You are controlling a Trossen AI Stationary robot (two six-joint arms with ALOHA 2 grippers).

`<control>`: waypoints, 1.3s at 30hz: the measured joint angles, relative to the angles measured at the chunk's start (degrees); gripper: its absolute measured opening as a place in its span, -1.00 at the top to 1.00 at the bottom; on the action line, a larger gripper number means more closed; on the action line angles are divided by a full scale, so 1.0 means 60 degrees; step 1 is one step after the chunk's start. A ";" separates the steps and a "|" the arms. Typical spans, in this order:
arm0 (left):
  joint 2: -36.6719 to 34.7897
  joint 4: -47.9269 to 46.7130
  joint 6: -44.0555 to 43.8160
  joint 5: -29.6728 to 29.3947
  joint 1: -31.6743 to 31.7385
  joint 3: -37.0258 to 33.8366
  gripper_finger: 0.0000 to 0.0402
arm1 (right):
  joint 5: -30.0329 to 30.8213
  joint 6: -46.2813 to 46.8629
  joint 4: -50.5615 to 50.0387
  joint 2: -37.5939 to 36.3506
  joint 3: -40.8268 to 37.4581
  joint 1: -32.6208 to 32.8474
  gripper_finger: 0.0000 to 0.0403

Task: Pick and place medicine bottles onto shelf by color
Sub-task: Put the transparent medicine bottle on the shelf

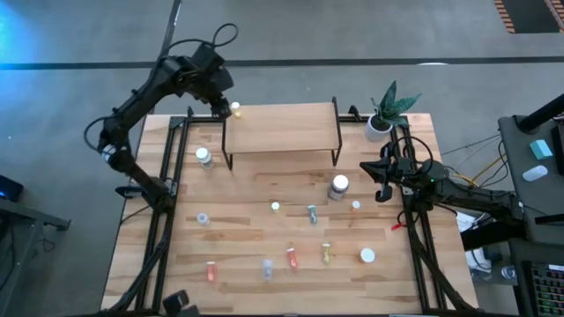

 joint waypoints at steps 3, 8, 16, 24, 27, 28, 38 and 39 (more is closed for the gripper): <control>-0.0729 0.0036 -0.0458 0.0957 -0.0141 -0.0470 0.10 | 0.0000 -0.0014 -0.0002 0.0000 0.0000 -0.0001 0.96; -0.2121 0.0082 -0.1099 0.1362 -0.0956 -0.2105 0.10 | 0.0000 -0.0007 -0.0004 0.0000 0.0000 0.0001 0.96; -0.4183 0.0701 -0.3408 0.1170 -0.3788 -0.4676 0.10 | 0.0000 -0.0015 -0.0004 0.0000 0.0000 0.0000 0.96; -0.5454 0.3553 -0.5176 -0.0046 -0.6863 -0.6791 0.10 | 0.0000 0.0000 -0.0003 0.0000 0.0000 0.0002 0.96; -0.5797 0.5618 -0.5405 -0.0212 -0.7582 -0.7752 0.10 | 0.0000 -0.0008 -0.0004 0.0000 0.0000 0.0003 0.96; -0.5859 0.6292 -0.5395 -0.0225 -0.7755 -0.8057 0.10 | 0.0000 0.0000 -0.0004 0.0000 0.0000 -0.0001 0.96; -0.5924 1.1669 -0.4245 -0.0191 -0.8415 -1.0638 0.10 | 0.0000 0.0000 -0.0004 0.0004 0.0000 0.0001 0.96; -0.5878 1.2060 -0.4167 -0.0125 -0.8415 -1.0823 0.10 | 0.0000 -0.0020 -0.0007 0.0004 0.0000 -0.0001 0.96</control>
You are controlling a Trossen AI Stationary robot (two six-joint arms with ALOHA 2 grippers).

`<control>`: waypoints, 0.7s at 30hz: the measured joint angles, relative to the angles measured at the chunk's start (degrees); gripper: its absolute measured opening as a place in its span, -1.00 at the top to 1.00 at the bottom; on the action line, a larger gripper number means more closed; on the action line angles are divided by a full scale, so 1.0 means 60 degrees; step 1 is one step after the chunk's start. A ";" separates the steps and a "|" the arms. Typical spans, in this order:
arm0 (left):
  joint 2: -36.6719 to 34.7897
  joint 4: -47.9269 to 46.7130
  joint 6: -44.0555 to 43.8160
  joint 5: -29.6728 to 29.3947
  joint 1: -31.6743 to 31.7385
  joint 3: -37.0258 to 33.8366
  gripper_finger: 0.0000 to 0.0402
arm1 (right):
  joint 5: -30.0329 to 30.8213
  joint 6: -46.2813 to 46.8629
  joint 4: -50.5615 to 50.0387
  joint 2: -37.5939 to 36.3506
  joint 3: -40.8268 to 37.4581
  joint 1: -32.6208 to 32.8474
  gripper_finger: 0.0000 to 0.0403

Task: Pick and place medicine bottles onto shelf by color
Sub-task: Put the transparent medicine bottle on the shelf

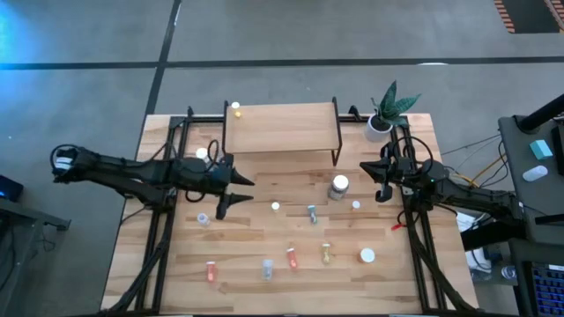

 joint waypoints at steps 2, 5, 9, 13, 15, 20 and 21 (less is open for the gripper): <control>0.0045 0.0787 0.0079 0.0067 -0.0003 -0.0356 0.10 | 0.0000 -0.0638 -0.0069 0.0003 0.0000 0.0002 0.96; 0.0080 0.1724 0.0088 0.0067 0.0000 -0.0761 0.10 | 0.0003 -0.1814 -0.0076 0.0044 0.0000 0.0000 0.96; 0.0067 0.2610 0.0090 0.0067 0.0000 -0.1062 0.10 | 0.0002 -0.2529 -0.0073 0.0044 0.0000 0.0002 0.96; 0.0066 0.3180 0.0088 0.0065 0.0000 -0.1116 0.10 | 0.0002 -0.2404 -0.0071 0.0055 0.0000 0.0001 0.96; 0.0079 0.3322 0.0081 0.0067 0.0000 -0.1120 0.10 | 0.0003 -0.2403 -0.0063 0.0054 0.0000 0.0000 0.96; 0.0080 0.3573 0.0066 0.0064 0.0004 -0.1120 0.10 | 0.0000 -0.2297 -0.0059 0.0051 0.0000 0.0003 0.96; 0.0080 0.3620 0.0066 0.0063 0.0004 -0.1116 0.10 | 0.0000 -0.2067 -0.0059 0.0051 0.0000 0.0003 0.96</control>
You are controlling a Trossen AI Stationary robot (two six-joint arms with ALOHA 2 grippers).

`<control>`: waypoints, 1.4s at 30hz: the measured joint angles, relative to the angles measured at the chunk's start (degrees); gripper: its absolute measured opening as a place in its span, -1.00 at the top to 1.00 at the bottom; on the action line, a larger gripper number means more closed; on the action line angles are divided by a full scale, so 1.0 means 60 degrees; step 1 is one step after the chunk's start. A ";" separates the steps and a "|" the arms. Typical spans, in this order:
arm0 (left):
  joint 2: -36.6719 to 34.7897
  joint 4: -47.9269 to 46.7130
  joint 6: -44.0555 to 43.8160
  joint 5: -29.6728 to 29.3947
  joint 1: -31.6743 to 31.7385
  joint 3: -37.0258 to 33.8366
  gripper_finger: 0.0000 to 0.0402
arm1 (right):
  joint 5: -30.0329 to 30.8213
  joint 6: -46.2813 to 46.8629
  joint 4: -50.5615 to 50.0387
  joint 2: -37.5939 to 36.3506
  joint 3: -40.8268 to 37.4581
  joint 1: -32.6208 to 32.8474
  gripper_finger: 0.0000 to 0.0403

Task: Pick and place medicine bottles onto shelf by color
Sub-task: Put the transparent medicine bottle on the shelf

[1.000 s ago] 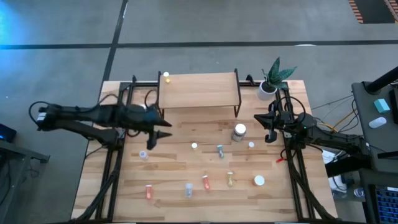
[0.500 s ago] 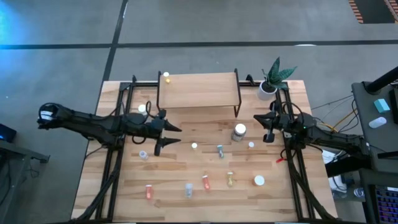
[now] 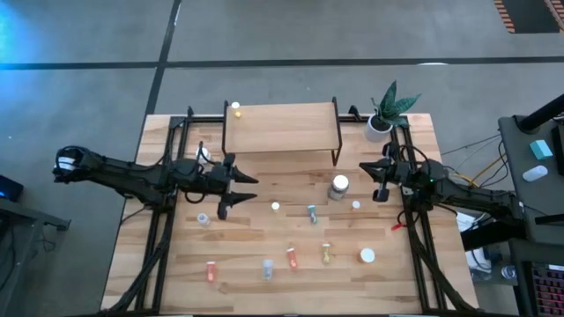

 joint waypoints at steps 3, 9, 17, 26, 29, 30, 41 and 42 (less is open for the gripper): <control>0.0000 -0.0003 0.0011 0.0000 0.0000 0.0010 0.10 | -0.0001 0.1106 0.0186 0.0004 0.0000 0.0000 0.96; 0.0000 0.0005 -0.0073 0.0004 -0.0004 0.0007 0.10 | 0.0000 0.3467 0.1399 0.0000 0.0000 0.0000 0.96; 0.0000 0.0491 0.0097 0.0135 -0.0056 -0.0004 0.10 | -0.0013 0.3613 -0.0047 0.0307 0.0676 0.0000 0.94; 0.0000 0.1723 0.1083 0.0090 -0.0055 -0.0014 0.10 | -0.0229 0.3289 -0.3522 0.2059 0.3075 0.0004 0.45; 0.0000 0.1880 0.1504 0.0044 -0.0051 -0.0014 0.10 | -0.0048 0.3622 -0.4458 0.2691 0.3692 0.0002 0.27; -0.0007 0.1945 0.1635 0.0008 -0.0051 -0.0018 0.10 | -0.0042 0.3750 -0.4716 0.2904 0.3835 0.0000 0.21; -0.0069 0.2089 0.2036 -0.0317 -0.0047 -0.0022 0.10 | -0.0914 0.4155 -0.4208 0.5125 0.3736 0.0481 -0.20; -0.0069 0.2094 0.2029 -0.0317 -0.0047 -0.0022 0.10 | -0.0908 0.4115 -0.4201 0.5264 0.3747 0.0481 -0.23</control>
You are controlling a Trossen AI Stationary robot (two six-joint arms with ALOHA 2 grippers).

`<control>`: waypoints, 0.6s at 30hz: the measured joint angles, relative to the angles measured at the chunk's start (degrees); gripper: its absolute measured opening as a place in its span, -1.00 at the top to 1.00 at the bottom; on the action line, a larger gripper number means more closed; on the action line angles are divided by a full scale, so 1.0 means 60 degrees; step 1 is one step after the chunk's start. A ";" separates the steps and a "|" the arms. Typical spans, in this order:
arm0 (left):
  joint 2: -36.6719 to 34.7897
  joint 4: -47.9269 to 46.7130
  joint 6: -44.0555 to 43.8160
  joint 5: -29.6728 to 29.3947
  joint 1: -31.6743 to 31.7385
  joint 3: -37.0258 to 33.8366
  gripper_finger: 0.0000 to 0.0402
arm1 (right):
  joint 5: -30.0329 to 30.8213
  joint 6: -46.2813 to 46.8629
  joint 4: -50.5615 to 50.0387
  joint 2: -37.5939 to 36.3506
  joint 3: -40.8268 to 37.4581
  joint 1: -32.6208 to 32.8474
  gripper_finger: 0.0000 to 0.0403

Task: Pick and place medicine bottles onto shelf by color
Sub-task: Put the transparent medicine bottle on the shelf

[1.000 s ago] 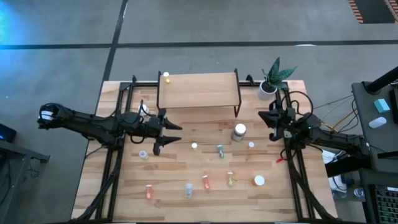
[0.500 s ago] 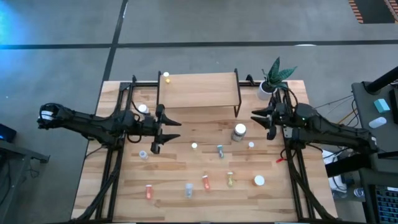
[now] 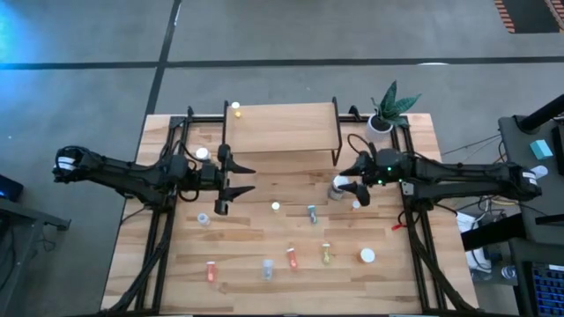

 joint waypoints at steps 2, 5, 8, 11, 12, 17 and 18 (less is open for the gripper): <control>0.0000 -0.0015 -0.0022 0.0002 -0.0002 -0.0002 0.10 | 0.0151 -0.0130 0.0005 0.0330 0.0135 0.0000 -0.30; 0.0022 -0.0011 -0.0079 -0.0006 0.0000 -0.0004 0.10 | 0.0326 -0.0287 -0.0167 0.0842 0.0243 -0.0002 -0.43; 0.0073 -0.0010 -0.0084 -0.0004 -0.0002 -0.0007 0.10 | 0.0292 -0.0354 -0.0263 0.1203 0.0436 0.0000 -0.58; 0.0130 0.0002 -0.0085 -0.0007 0.0000 -0.0011 0.10 | 0.0453 -0.0567 -0.0364 0.1503 0.0595 0.0000 -0.73; 0.0138 -0.0017 -0.0084 -0.0007 0.0000 -0.0011 0.10 | 0.0478 -0.0666 -0.0437 0.1594 0.0620 0.0000 -0.77; 0.0180 -0.0008 -0.0084 -0.0007 -0.0002 -0.0011 0.10 | 0.0416 -0.0728 -0.0706 0.1690 0.0668 0.0002 -0.83; 0.0186 -0.0022 -0.0084 -0.0007 -0.0004 -0.0015 0.10 | 0.0401 -0.0642 -0.0734 0.1635 0.0675 0.0004 -0.83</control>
